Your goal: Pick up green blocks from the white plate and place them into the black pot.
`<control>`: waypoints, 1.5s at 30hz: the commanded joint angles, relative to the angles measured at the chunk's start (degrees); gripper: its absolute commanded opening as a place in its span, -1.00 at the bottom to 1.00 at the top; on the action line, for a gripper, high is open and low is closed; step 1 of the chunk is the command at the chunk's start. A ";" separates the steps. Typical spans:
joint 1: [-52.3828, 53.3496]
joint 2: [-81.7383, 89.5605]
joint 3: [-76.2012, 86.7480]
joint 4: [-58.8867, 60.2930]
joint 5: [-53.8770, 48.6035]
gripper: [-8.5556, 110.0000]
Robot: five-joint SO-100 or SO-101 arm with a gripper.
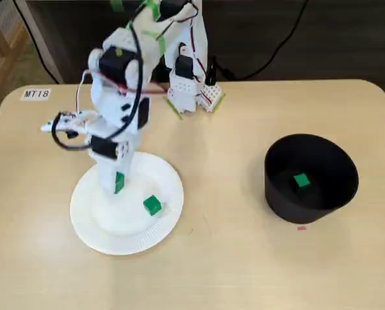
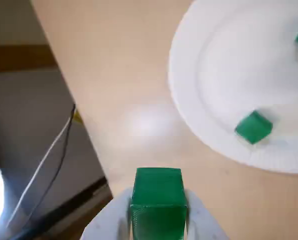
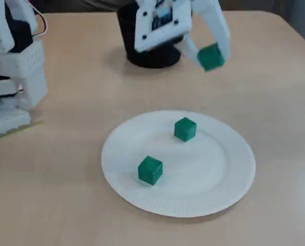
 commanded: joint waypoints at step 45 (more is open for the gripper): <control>-23.91 27.51 28.65 -7.82 1.85 -0.90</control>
